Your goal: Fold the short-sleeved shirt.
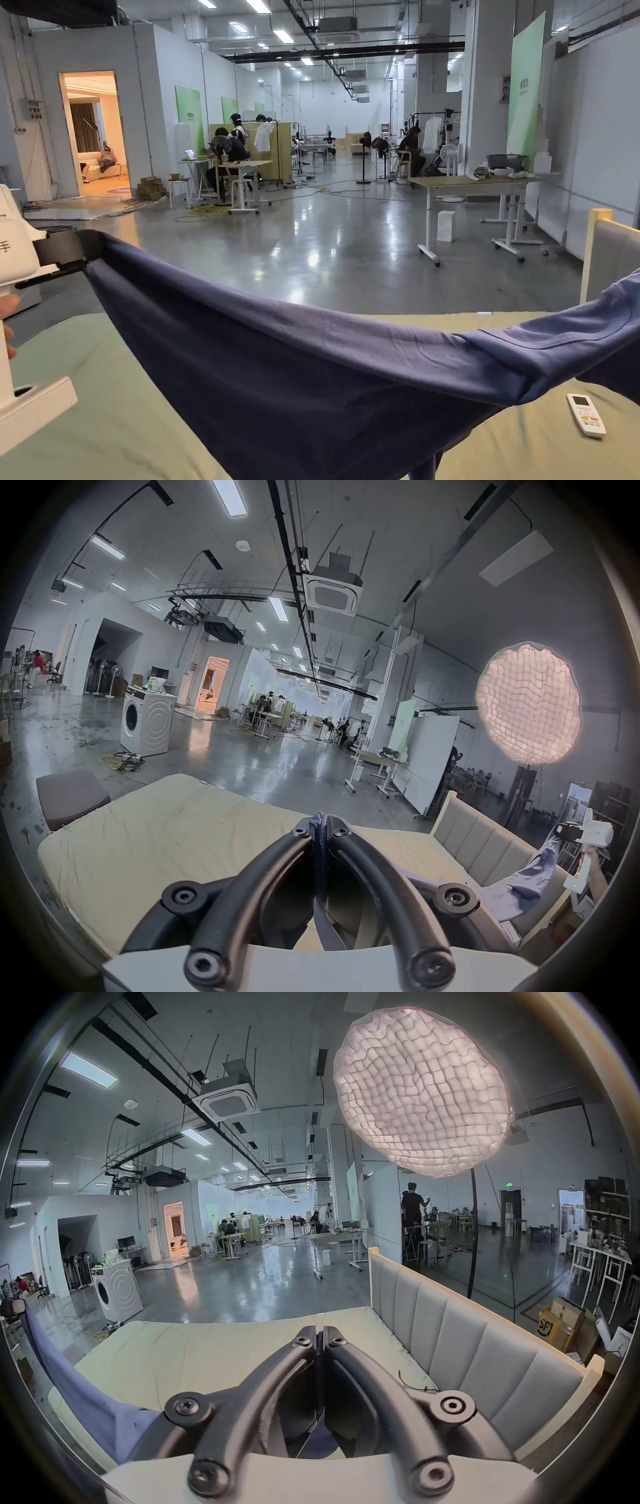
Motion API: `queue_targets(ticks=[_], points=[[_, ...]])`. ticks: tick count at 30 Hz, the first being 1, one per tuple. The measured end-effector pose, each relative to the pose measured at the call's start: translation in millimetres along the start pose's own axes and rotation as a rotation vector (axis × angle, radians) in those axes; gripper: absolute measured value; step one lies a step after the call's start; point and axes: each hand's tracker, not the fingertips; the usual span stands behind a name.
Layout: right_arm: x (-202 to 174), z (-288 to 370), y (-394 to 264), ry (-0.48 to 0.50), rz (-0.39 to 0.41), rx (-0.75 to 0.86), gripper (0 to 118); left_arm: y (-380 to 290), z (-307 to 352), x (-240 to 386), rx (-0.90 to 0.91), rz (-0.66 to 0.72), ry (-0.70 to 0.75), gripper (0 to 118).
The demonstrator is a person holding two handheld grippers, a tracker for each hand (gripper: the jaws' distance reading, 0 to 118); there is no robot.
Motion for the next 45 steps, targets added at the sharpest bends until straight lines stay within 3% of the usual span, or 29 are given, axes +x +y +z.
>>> queue_targets(ticks=[5, 20, 23, 29, 33, 38, 45], points=[[-13.5, -22.9, -4.9, 0.009, 0.008, -0.014, 2, -5.9, -28.0, 3.5, -0.038, -0.06, 0.025, 5], [-51.6, -159.0, -29.6, 0.034, 0.031, -0.074, 2, -11.6, -163.4, -29.4, -0.121, -0.071, 0.114, 5], [-63.2, -180.7, -25.2, 0.018, 0.067, -0.017, 2, -11.2, -192.0, -39.2, -0.131, -0.057, 0.085, 5], [-64.6, -226.3, -21.8, -0.026, 0.025, -0.04, 2, -13.1, -223.5, -44.9, -0.126, -0.027, 0.139, 5], [-65.7, -240.9, -24.8, -0.04, 0.056, -0.028, 2, -16.5, -234.0, -43.6, -0.136, -0.051, 0.133, 5], [-70.7, -256.9, -68.7, -0.013, 0.101, -0.101, 2, -69.8, -252.2, -48.1, -0.217, -0.032, 0.15, 5], [-64.1, -243.7, -188.3, 0.042, 0.081, -0.187, 2, -192.2, -237.1, -64.2, -0.394, 0.032, 0.113, 5]])
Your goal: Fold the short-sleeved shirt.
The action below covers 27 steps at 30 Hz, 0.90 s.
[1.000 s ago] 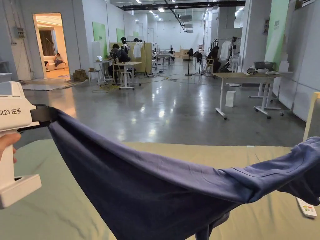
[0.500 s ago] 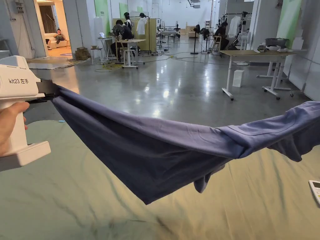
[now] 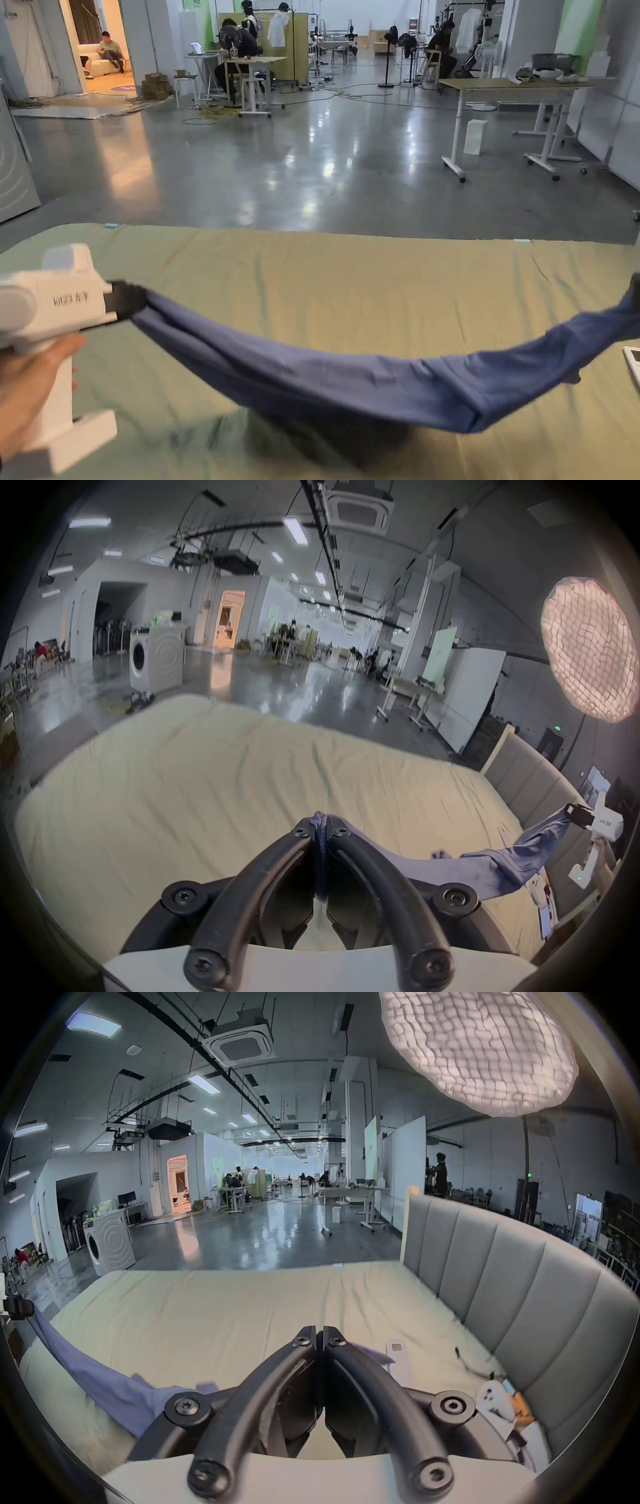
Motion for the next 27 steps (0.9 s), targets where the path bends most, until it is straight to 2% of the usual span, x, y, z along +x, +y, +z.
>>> queue_targets(ticks=[2, 3, 7, 12, 14, 21, 23, 27], points=[[3.1, 6.7, -38.7, -0.004, -0.006, -0.032, 2, -38.1, -3.2, -9.0, -0.1, 0.024, 0.005, 5], [6.5, 7.6, -53.1, 0.017, -0.022, -0.107, 2, -53.7, -1.8, -12.5, -0.113, 0.031, 0.001, 5], [18.6, 32.4, -117.1, -0.012, -0.072, -0.17, 2, -118.9, 4.7, -36.6, -0.204, 0.108, 0.02, 5], [49.5, 80.7, -162.0, -0.052, -0.14, -0.223, 2, -168.0, 45.4, -83.6, -0.205, 0.236, 0.027, 5], [60.6, 102.3, -174.3, -0.058, -0.171, -0.257, 2, -181.1, 63.7, -93.5, -0.227, 0.236, 0.048, 5], [67.2, 166.9, -213.7, -0.065, -0.168, -0.311, 2, -218.2, 122.4, -117.0, -0.241, 0.256, 0.04, 5], [64.9, 178.5, -225.9, -0.076, -0.15, -0.336, 2, -230.0, 131.3, -118.6, -0.258, 0.244, 0.037, 5], [63.2, 180.9, -243.5, -0.085, -0.199, -0.372, 2, -243.8, 128.1, -115.0, -0.284, 0.216, 0.06, 5]])
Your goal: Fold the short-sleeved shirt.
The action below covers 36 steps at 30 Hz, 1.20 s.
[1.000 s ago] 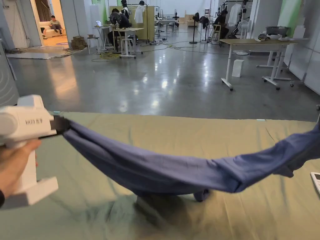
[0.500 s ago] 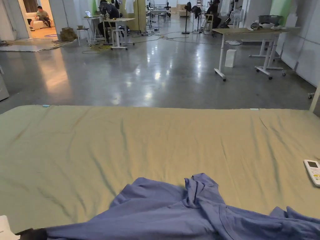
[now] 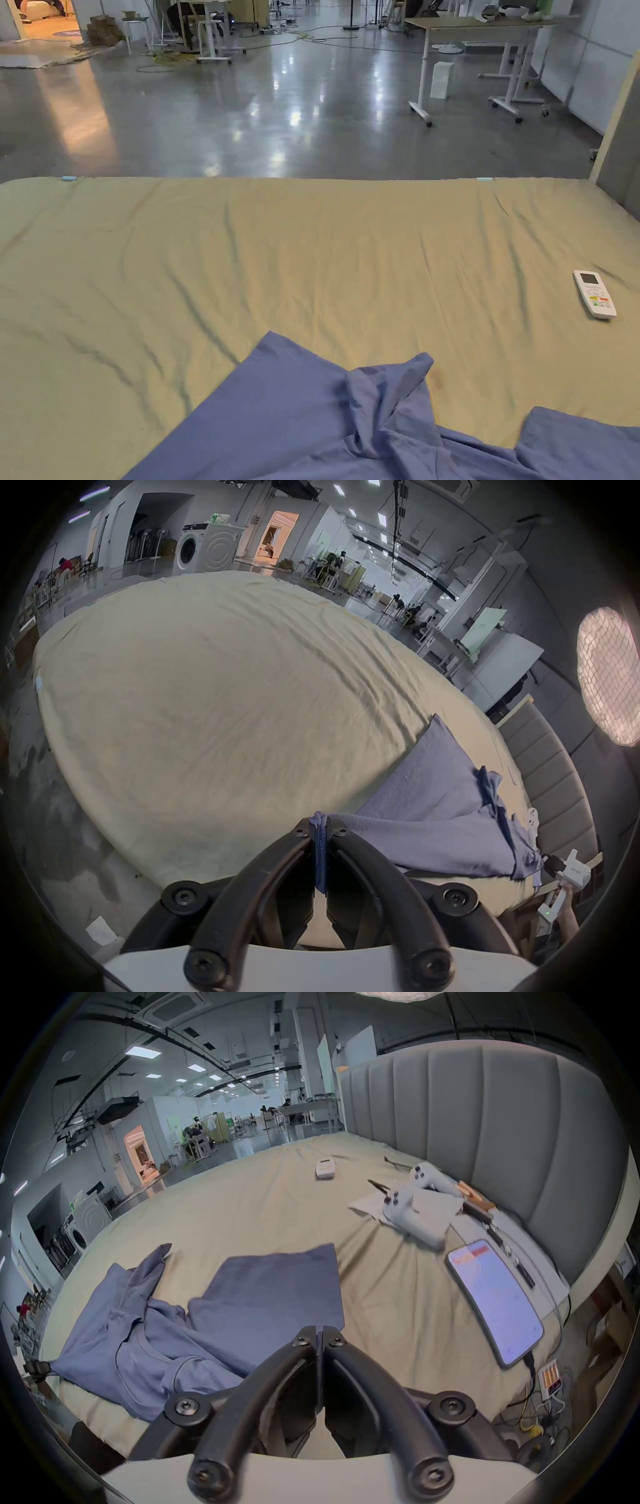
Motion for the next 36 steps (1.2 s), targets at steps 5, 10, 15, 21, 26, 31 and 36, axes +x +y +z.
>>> queue_targets(ticks=[5, 10, 15, 21, 26, 31, 36], points=[[3.9, -10.0, -9.2, -0.055, 0.057, -0.038, 93, -3.5, -10.5, 2.3, 0.023, 0.003, 0.099, 71], [12.7, 47.1, -3.9, -0.015, -0.021, 0.094, 88, -0.4, 43.8, 23.5, 0.156, -0.134, 0.06, 91], [-10.2, 110.9, 5.0, 0.036, -0.013, 0.26, 90, -4.2, 114.5, 76.0, 0.379, -0.301, 0.03, 91], [-64.3, 166.5, 6.4, 0.195, 0.01, 0.433, 90, -22.7, 173.3, 151.1, 0.608, -0.456, 0.018, 89], [-103.7, 193.4, 3.0, 0.251, 0.091, 0.495, 81, -42.5, 198.0, 177.0, 0.684, -0.537, -0.045, 77], [-135.1, 208.0, -4.9, 0.264, 0.267, 0.542, 18, -58.1, 208.3, 184.1, 0.689, -0.562, -0.06, 8], [-148.4, 202.7, -10.7, 0.272, 0.329, 0.49, 0, -66.7, 208.0, 181.7, 0.661, -0.58, -0.066, 0]])
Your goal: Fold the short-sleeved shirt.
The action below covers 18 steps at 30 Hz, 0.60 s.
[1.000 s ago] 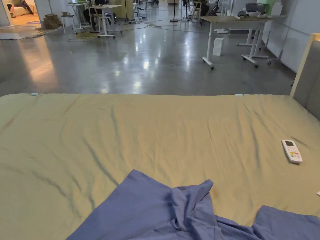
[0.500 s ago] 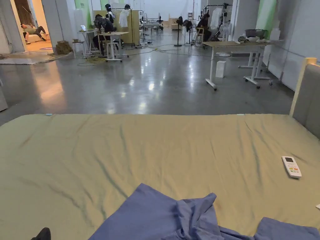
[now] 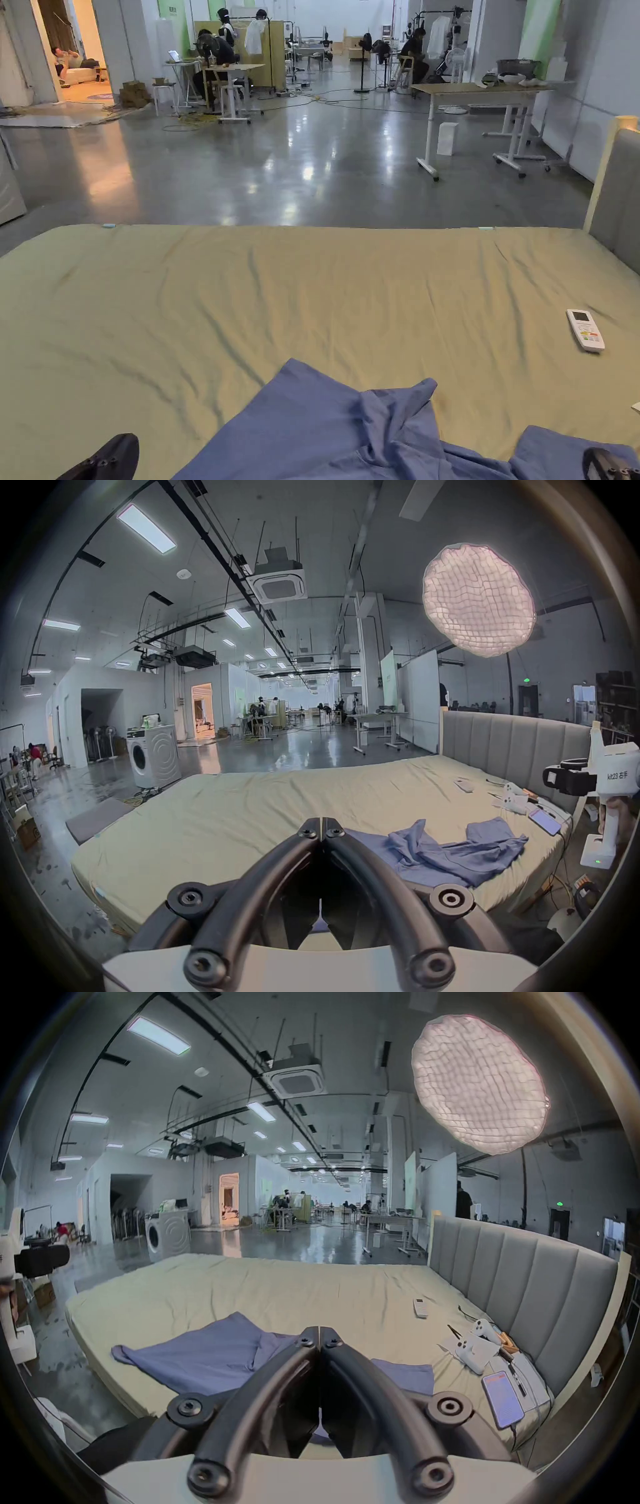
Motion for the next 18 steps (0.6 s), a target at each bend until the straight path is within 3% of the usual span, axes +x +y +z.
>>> queue_targets(ticks=[12, 18], points=[[-0.9, -2.7, -2.0, 0.011, -0.015, 0.001, 0, -12.3, 0.7, -26.0, -0.079, 0.083, 0.056, 0], [-10.2, 1.0, -22.0, 0.056, -0.071, -0.057, 0, -21.2, -3.1, -56.9, -0.134, 0.281, 0.129, 3]])
